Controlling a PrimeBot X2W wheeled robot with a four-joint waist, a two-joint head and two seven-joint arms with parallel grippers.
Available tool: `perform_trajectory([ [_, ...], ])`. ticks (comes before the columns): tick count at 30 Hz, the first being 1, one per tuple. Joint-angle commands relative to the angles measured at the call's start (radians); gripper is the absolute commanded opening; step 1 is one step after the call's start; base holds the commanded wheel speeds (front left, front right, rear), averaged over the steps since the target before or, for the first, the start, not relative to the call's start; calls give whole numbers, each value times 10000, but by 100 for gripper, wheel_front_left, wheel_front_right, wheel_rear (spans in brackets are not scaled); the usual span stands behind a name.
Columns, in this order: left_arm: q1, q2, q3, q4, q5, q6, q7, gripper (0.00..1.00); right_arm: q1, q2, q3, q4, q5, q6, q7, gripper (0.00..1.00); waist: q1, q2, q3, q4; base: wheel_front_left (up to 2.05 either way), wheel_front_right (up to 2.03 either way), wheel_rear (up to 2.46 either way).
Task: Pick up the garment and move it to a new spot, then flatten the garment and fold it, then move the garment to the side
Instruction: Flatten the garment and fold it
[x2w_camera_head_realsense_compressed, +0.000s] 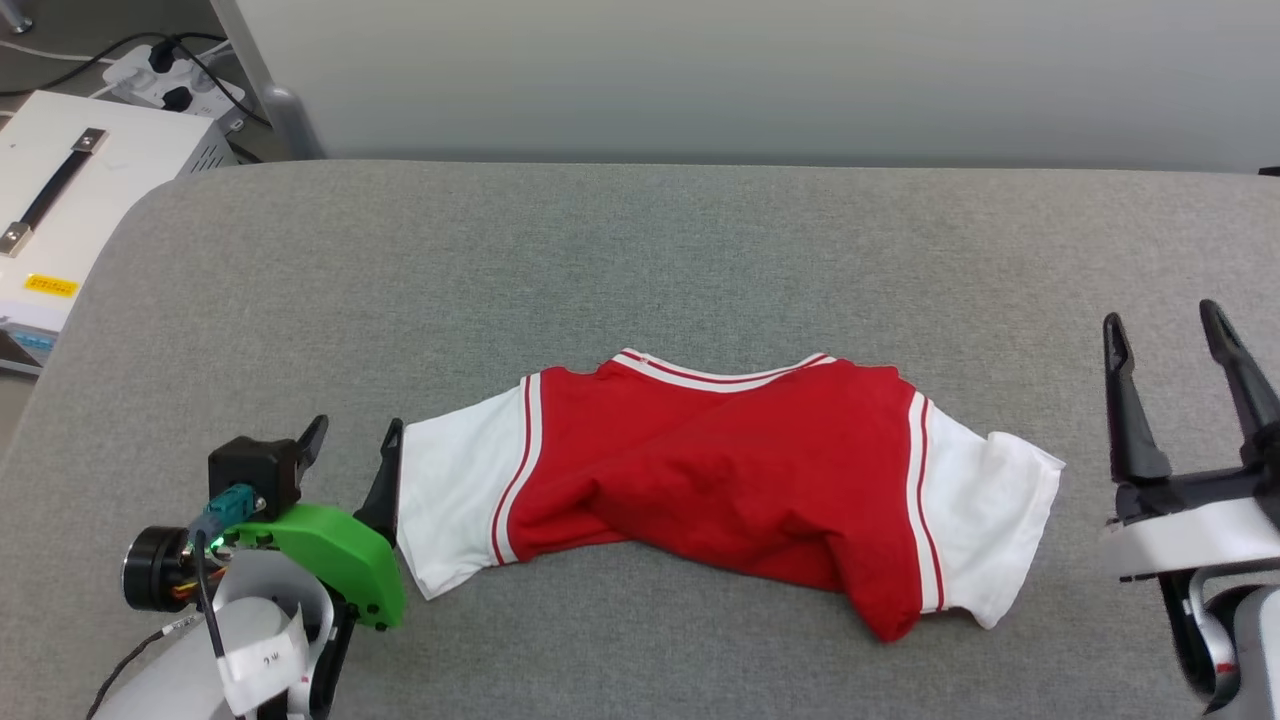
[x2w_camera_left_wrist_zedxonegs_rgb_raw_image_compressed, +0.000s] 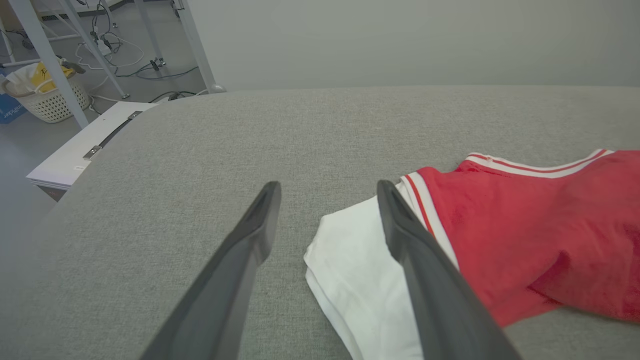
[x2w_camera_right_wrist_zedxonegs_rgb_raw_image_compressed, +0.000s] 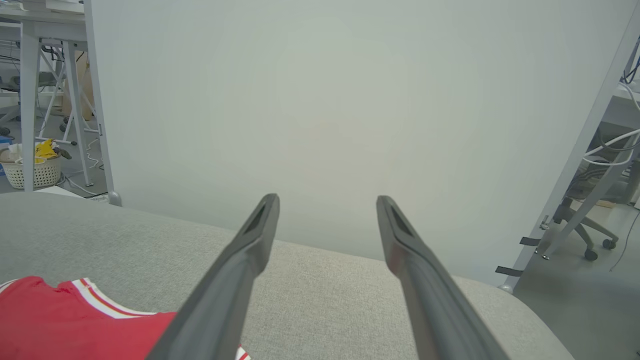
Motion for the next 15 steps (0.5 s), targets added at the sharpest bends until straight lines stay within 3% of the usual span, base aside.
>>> perform_trajectory([
  [1, 561, -186, 483, -302, 544, 207, -53, 100, -334, -324, 58, -11, 201, -9, -48, 100, 1, 0, -49, 62, 0, 0, 0],
  [4, 1323, -519, 1625, -983, 1645, 483, -54, 100, -797, -1136, 280, 195, 519, -9, -48, 100, 1, 0, -68, 139, 0, 0, 0],
  [8, 2138, -1070, 2892, -1695, 2841, 533, -55, 100, -1407, -2209, 733, 888, 1272, -9, 185, 100, 1, 0, 15, 247, 0, 0, 0],
  [15, 3027, -2187, 4371, -2165, 4354, 95, -56, 100, -2563, -4372, 2454, 1692, 3452, -9, 3407, 100, 1, 0, 247, 418, 0, 0, 0],
])
